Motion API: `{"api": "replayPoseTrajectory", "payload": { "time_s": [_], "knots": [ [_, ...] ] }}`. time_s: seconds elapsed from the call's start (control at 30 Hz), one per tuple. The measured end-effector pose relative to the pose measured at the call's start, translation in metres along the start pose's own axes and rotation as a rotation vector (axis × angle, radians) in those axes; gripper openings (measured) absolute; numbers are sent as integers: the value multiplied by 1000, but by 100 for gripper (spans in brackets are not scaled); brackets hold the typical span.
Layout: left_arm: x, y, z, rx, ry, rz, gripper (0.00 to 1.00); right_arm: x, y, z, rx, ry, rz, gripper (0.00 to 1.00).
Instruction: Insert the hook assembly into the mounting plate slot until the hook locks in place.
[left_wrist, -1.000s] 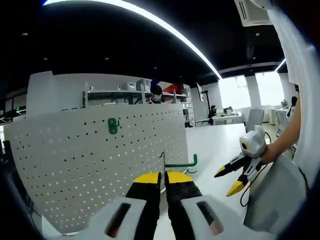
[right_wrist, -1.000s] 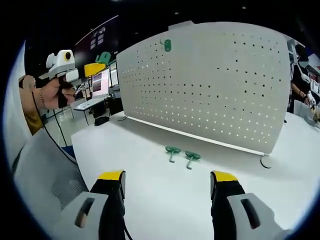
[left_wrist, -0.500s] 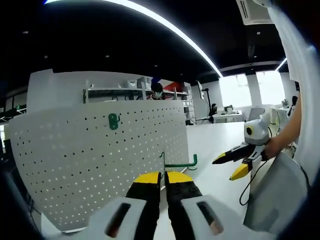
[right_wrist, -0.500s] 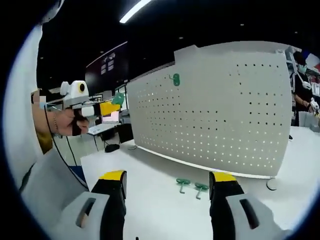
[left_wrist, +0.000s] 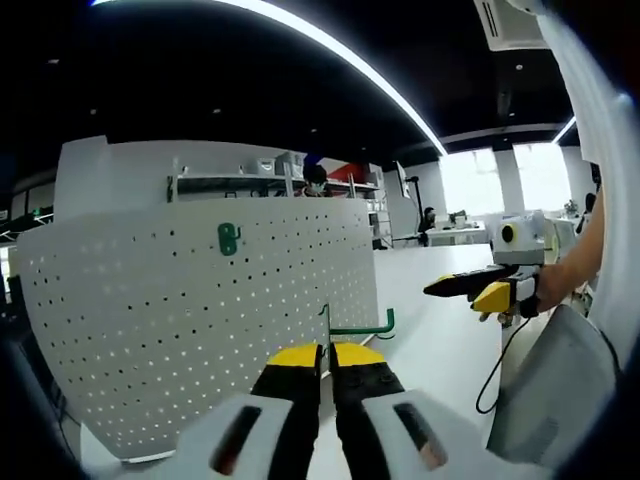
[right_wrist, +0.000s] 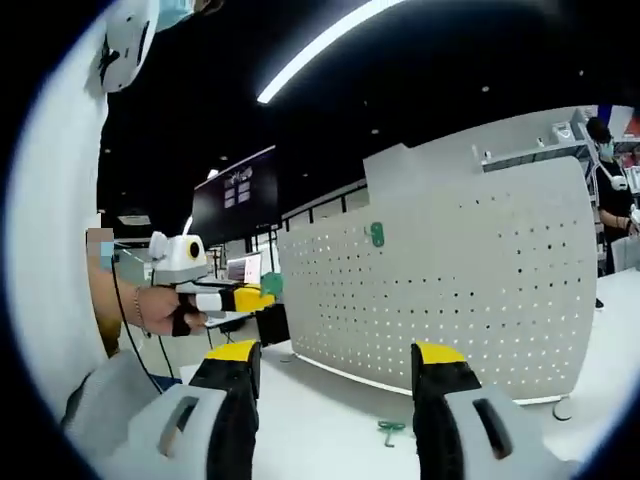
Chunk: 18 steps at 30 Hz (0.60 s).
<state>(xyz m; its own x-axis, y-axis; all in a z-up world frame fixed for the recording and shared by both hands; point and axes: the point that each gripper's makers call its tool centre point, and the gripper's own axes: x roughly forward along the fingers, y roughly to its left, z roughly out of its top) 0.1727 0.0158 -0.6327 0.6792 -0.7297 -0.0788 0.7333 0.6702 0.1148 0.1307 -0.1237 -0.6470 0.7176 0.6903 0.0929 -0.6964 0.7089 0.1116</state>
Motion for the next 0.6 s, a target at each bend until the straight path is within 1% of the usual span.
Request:
{"api": "replayPoseTrajectory", "payload": {
  "time_s": [0.2,0.3,0.37,0.43,0.47,0.5,0.6],
  "knots": [
    [0,2,1,0,-2,6,3,3,2,1,-8,4,9,59],
    [-1,2,1,1,-4,10,3,4,7,4,3,-1,24,57],
    [-1,2,1,2,-7,11,3,7,16,8,56,-27,59,54],
    [-1,3,1,-2,-10,15,3,11,23,9,128,-34,95,49],
    [-2,4,1,-4,-10,17,3,13,24,10,154,-39,101,48],
    [-2,4,1,-5,-10,18,3,14,24,11,155,-45,104,48],
    [-2,3,1,-3,-12,18,3,19,29,13,193,-58,123,47]
  ]
}}
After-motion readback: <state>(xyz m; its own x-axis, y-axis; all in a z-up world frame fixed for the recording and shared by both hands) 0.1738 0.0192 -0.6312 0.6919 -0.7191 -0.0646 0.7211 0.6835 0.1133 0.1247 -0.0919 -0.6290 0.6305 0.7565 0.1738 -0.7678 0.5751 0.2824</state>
